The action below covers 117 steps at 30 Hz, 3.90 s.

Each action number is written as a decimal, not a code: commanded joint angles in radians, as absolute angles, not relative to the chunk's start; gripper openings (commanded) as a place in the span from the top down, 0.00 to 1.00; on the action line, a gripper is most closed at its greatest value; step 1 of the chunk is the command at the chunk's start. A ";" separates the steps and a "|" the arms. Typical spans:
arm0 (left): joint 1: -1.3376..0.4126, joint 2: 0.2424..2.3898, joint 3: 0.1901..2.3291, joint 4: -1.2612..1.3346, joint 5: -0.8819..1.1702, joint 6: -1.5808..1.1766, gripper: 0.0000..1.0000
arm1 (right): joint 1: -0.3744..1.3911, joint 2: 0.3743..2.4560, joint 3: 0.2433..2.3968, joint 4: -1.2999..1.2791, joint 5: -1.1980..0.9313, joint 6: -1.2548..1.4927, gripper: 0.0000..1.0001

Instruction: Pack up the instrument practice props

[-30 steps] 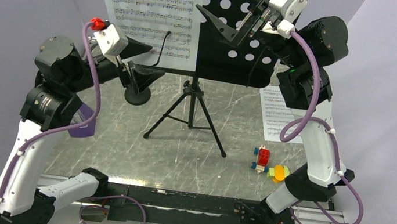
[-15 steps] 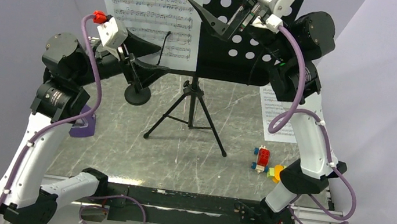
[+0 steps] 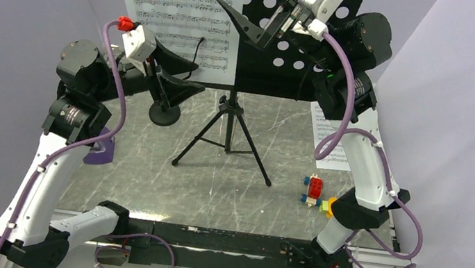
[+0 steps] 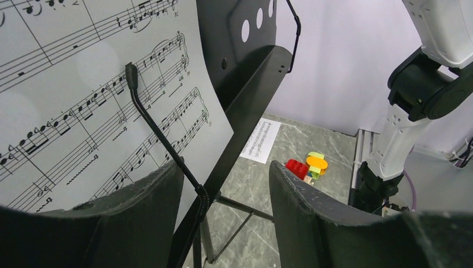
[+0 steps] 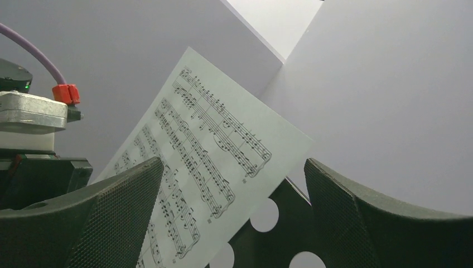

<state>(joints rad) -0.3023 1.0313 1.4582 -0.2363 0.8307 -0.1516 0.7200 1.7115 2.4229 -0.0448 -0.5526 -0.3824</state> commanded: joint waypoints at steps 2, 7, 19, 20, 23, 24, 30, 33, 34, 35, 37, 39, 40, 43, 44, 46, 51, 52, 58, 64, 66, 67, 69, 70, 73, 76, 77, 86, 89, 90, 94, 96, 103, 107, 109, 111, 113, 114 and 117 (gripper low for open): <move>-0.301 1.005 1.455 -0.198 0.890 -0.126 0.40 | 0.742 1.720 2.442 -0.050 -0.527 -0.420 0.01; -0.301 1.000 1.453 -0.188 0.920 -0.110 0.45 | 0.755 1.720 2.436 -0.046 -0.513 -0.418 0.01; -0.301 0.985 1.427 -0.166 0.928 -0.071 0.57 | 0.758 1.711 2.417 -0.037 -0.474 -0.436 0.01; -0.301 0.984 1.427 -0.168 0.928 -0.067 0.57 | 0.759 1.710 2.419 -0.034 -0.463 -0.445 0.01; -0.301 0.981 1.423 -0.182 0.925 -0.058 0.58 | 0.763 1.708 2.415 -0.014 -0.415 -0.473 0.01; -0.301 0.980 1.421 -0.185 0.925 -0.054 0.59 | 0.765 1.707 2.417 -0.010 -0.405 -0.483 0.01; -0.301 0.979 1.417 -0.202 0.922 -0.033 0.62 | 0.777 1.704 2.422 -0.015 -0.446 -0.510 0.01; -0.301 0.979 1.415 -0.207 0.924 -0.021 0.78 | 0.792 1.704 2.423 -0.021 -0.452 -0.530 0.01; -0.301 0.977 1.411 -0.202 0.922 -0.021 0.81 | 0.800 1.705 2.420 -0.020 -0.439 -0.553 0.01; -0.301 0.975 1.407 -0.200 0.919 -0.016 0.81 | 0.808 1.708 2.422 -0.021 -0.430 -0.584 0.01; -0.301 0.972 1.399 -0.198 0.913 -0.012 0.81 | 0.817 1.717 2.436 -0.028 -0.425 -0.616 0.01; -0.301 0.971 1.396 -0.193 0.913 -0.012 0.81 | 0.820 1.725 2.448 -0.036 -0.443 -0.624 0.01; -0.300 0.971 1.397 -0.191 0.911 -0.012 0.80 | 0.823 1.724 2.447 -0.035 -0.458 -0.623 0.01; -0.301 0.969 1.393 -0.192 0.905 -0.012 0.80 | 0.832 1.707 2.437 -0.029 -0.506 -0.612 0.01; -0.301 0.969 1.392 -0.195 0.902 0.015 0.80 | 0.836 1.697 2.428 -0.026 -0.523 -0.605 0.01; -0.301 0.968 1.390 -0.200 0.898 0.030 0.80 | 0.847 1.679 2.416 -0.038 -0.562 -0.599 0.01; -0.301 0.966 1.387 -0.203 0.885 0.040 0.80 | 0.873 1.623 2.366 -0.075 -0.622 -0.570 0.01; -0.300 0.966 1.387 -0.203 0.882 0.043 0.80 | 0.876 1.617 2.362 -0.085 -0.634 -0.567 0.01; -0.299 0.966 1.383 -0.198 0.876 0.040 0.80 | 0.879 1.629 2.339 -0.078 -0.604 -0.593 0.01; -0.300 0.964 1.381 -0.206 0.869 0.050 0.79 | 0.879 1.675 2.389 -0.071 -0.586 -0.556 0.11; -0.300 0.963 1.384 -0.210 0.866 0.053 0.79 | 0.879 1.675 2.387 -0.071 -0.602 -0.532 0.15; -0.301 0.962 1.384 -0.211 0.863 0.054 0.78 | 0.879 1.674 2.387 -0.072 -0.606 -0.513 0.17; -0.301 0.961 1.381 -0.211 0.857 0.055 0.78 | 0.879 1.670 2.387 -0.068 -0.610 -0.487 0.21; -0.301 0.960 1.380 -0.209 0.855 0.056 0.77 | 0.879 1.666 2.387 -0.064 -0.611 -0.474 0.24; -0.301 0.959 1.376 -0.206 0.849 0.054 0.77 | 0.879 1.657 2.387 -0.048 -0.602 -0.446 0.31; -0.300 0.960 1.375 -0.206 0.841 0.053 0.75 | 0.879 1.651 2.387 -0.035 -0.598 -0.433 0.41; -0.301 0.961 1.376 -0.206 0.839 0.054 0.74 | 0.879 1.649 2.387 -0.033 -0.595 -0.433 0.44; -0.299 0.960 1.380 -0.216 0.816 0.068 0.71 | 0.879 1.663 2.399 -0.005 -0.549 -0.452 0.93; -0.300 0.962 1.386 -0.222 0.819 0.076 0.72 | 0.879 1.672 2.413 0.021 -0.513 -0.467 1.00; -0.299 0.962 1.387 -0.222 0.818 0.078 0.72 | 0.879 1.675 2.421 0.029 -0.498 -0.477 1.00; -0.300 0.955 1.377 -0.216 0.802 0.086 0.73 | 0.879 1.695 2.474 0.137 -0.403 -0.550 1.00; -0.300 0.951 1.367 -0.212 0.792 0.086 0.72 | 0.879 1.704 2.513 0.194 -0.365 -0.609 1.00; -0.300 0.954 1.368 -0.194 0.760 0.077 0.57 | 0.877 1.640 2.495 0.256 -0.318 -0.788 1.00; -0.299 0.961 1.409 -0.223 0.718 0.105 0.31 | 0.866 1.565 2.418 0.300 -0.284 -0.834 1.00; -0.301 0.963 1.439 -0.260 0.685 0.132 0.19 | 0.860 1.531 2.383 0.296 -0.288 -0.877 1.00; -0.299 0.960 1.472 -0.299 0.651 0.167 0.03 | 0.856 1.489 2.357 0.281 -0.297 -0.918 1.00; -0.300 0.954 1.511 -0.347 0.604 0.209 0.01 | 0.855 1.453 2.332 0.274 -0.292 -0.960 1.00; -0.300 0.949 1.532 -0.370 0.569 0.227 0.01 | 0.854 1.435 2.321 0.270 -0.287 -0.981 1.00; -0.301 0.930 1.586 -0.413 0.517 0.263 0.01 | 0.845 1.386 2.298 0.248 -0.277 -1.037 1.00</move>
